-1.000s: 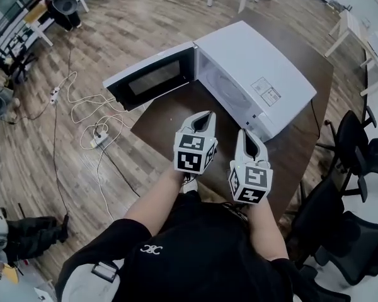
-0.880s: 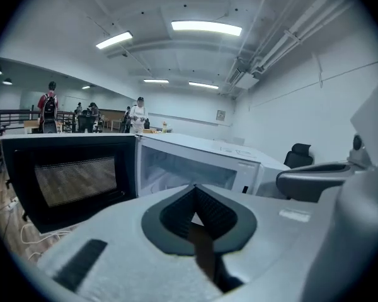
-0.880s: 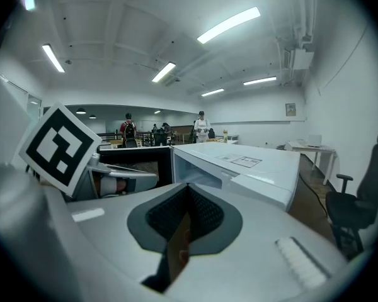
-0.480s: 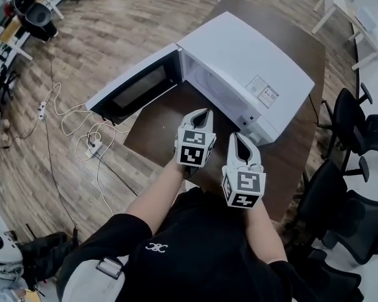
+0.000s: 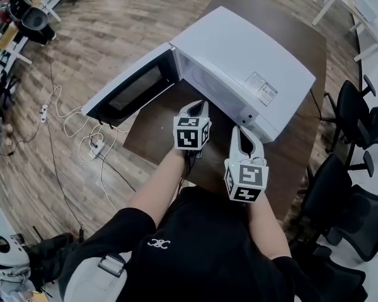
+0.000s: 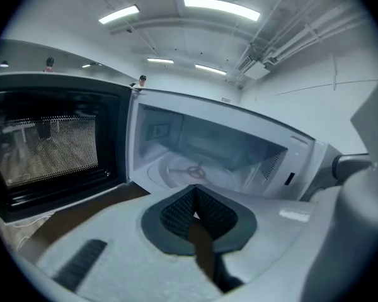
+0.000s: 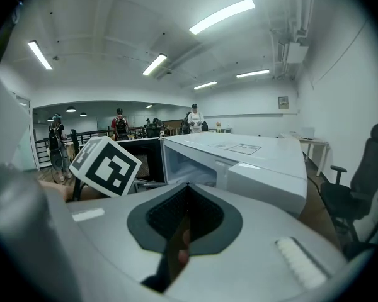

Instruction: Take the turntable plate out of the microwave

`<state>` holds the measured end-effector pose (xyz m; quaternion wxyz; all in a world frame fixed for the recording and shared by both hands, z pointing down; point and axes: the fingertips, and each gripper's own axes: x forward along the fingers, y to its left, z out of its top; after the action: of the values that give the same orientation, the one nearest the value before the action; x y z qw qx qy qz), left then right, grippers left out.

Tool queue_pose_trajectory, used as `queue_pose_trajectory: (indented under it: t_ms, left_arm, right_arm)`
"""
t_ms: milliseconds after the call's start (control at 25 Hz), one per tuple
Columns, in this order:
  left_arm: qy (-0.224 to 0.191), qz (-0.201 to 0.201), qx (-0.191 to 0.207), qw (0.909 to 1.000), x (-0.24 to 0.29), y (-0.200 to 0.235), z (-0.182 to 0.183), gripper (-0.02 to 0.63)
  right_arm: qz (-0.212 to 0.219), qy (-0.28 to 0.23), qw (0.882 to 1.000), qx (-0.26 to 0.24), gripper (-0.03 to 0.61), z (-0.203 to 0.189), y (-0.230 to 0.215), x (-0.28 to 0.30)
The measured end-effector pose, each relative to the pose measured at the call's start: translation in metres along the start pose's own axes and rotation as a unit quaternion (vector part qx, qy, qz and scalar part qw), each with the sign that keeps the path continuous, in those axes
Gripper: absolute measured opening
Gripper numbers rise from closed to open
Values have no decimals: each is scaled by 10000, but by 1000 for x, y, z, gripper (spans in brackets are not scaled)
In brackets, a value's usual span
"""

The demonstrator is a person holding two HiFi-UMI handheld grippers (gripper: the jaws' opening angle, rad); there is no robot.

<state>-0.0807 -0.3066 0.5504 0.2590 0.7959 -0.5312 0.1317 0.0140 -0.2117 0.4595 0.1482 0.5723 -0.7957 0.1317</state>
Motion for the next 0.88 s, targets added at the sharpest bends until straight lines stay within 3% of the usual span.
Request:
queue_pose_trajectory:
  t_ms: [160, 240, 320, 440, 560, 640, 720, 880]
  left_arm:
    - [74, -175, -513, 9985, 25, 11, -6, 31]
    - [115, -404, -1071, 9934, 38, 15, -11, 43]
    - [143, -662, -1743, 9824, 49, 18, -15, 62]
    - [146, -1034, -2868, 9523, 64, 25, -20, 80]
    - [101, -1289, -4055, 9049, 76, 32, -25, 92]
    - [28, -1386, -4638, 8750, 82, 36, -25, 98]
    - [32, -1402, -4962, 8568, 87, 40, -28, 100]
    - [133, -1406, -5344, 8333, 95, 45, -38, 129]
  right_arm:
    - [-37, 24, 10000, 38, 8, -3, -3, -3]
    - [-64, 54, 10000, 30, 8, -7, -5, -5]
    - [-87, 92, 9999, 21, 8, -10, -6, -8]
    - [-135, 140, 9998, 23, 8, -13, -10, -11]
    - [-179, 151, 9997, -12, 8, -15, -13, -14]
    - [-197, 158, 9997, -42, 8, -15, -14, -16]
    - [-206, 179, 9996, -60, 8, -16, -15, -18]
    - [-241, 240, 9994, -87, 8, -20, -20, -20]
